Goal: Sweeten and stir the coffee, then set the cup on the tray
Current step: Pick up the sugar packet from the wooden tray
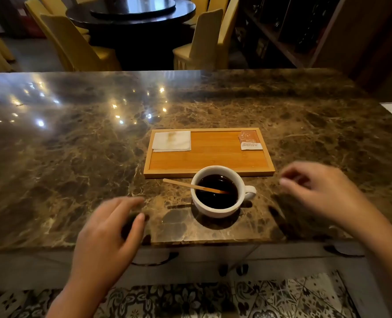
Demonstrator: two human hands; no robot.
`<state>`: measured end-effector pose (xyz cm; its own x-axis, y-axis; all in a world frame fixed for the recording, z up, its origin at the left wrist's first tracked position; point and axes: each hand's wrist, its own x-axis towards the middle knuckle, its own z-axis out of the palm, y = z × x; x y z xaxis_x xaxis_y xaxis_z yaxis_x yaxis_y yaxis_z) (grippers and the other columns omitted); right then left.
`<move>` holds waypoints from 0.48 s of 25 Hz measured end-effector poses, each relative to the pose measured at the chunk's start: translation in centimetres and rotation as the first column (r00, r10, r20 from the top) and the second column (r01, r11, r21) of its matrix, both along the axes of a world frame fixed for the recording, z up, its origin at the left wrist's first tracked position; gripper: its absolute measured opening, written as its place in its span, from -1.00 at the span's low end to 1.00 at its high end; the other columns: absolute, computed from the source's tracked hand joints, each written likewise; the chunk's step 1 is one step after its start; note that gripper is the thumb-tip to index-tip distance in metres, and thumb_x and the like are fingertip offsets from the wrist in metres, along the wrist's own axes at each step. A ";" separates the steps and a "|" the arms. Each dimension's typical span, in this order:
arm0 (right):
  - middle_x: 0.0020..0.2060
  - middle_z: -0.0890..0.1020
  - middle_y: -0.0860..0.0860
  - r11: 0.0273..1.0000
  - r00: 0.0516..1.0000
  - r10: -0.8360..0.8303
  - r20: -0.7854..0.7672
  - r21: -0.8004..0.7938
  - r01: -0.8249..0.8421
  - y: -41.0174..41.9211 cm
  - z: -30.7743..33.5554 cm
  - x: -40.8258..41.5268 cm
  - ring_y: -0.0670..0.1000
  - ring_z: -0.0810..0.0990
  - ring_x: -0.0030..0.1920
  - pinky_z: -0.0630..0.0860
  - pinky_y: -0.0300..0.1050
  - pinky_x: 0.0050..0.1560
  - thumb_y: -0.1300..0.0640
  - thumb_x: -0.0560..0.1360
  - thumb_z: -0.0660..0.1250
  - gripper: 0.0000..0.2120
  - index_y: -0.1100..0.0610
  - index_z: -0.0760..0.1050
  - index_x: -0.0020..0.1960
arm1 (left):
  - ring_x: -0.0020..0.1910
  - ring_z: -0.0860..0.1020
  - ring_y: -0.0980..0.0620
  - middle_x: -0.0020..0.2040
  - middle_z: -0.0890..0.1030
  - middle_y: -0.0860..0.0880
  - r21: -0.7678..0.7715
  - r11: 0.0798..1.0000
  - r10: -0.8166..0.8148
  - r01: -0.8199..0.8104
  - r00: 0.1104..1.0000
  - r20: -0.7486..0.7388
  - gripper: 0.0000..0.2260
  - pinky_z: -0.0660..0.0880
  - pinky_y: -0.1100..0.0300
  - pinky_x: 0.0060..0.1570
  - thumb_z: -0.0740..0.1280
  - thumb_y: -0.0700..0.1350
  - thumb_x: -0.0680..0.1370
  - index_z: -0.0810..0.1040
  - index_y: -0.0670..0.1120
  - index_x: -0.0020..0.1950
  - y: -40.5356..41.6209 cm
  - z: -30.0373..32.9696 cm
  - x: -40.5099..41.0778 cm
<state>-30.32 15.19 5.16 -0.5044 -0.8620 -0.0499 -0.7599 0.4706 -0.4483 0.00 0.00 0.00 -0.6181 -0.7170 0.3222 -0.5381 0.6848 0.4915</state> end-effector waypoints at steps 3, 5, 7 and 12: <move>0.18 0.56 0.05 0.982 0.968 -0.102 -0.231 -0.181 0.060 -4.6 -1.3 -2.1 0.04 0.50 0.16 0.47 0.03 0.08 0.06 0.51 0.25 -0.69 0.06 0.43 0.24 | 0.32 0.33 0.00 0.32 0.44 -0.12 -0.048 0.995 0.092 -0.089 0.994 0.065 -0.54 0.31 -0.05 0.26 0.14 0.06 0.48 0.38 -0.09 0.33 -1.3 -1.0 -2.2; 0.36 0.42 0.06 0.991 0.964 -0.012 -0.264 -0.130 -0.023 -7.2 -2.5 -2.9 0.06 0.34 0.36 0.33 0.10 0.30 0.07 0.53 0.23 -0.60 0.06 0.31 0.35 | 0.42 0.21 -0.07 0.42 0.31 -0.14 -0.049 0.994 0.104 -0.097 0.980 0.168 -0.49 0.19 -0.14 0.36 0.09 0.12 0.48 0.28 -0.06 0.40 -1.9 -2.5 -2.7; 0.44 0.31 0.04 0.996 0.964 0.071 -0.258 -0.028 -0.081 -8.5 -4.3 -3.5 0.05 0.23 0.43 0.23 0.15 0.36 0.07 0.53 0.23 -0.54 0.03 0.22 0.41 | 0.43 0.18 -0.04 0.45 0.27 -0.11 -0.048 0.992 0.122 -0.115 0.971 0.204 -0.46 0.14 -0.12 0.38 0.03 0.17 0.49 0.24 -0.02 0.41 -2.3 -3.6 -2.5; 0.34 0.45 0.00 0.989 0.966 0.096 -0.241 -0.083 -0.119 -9.3 -5.6 -3.8 0.04 0.35 0.35 0.27 0.18 0.32 0.04 0.55 0.20 -0.62 0.02 0.33 0.35 | 0.43 0.17 0.02 0.44 0.29 -0.07 -0.071 0.987 0.155 -0.142 0.959 0.239 -0.46 0.12 -0.08 0.39 0.00 0.20 0.48 0.28 0.00 0.40 -2.8 -4.3 -2.5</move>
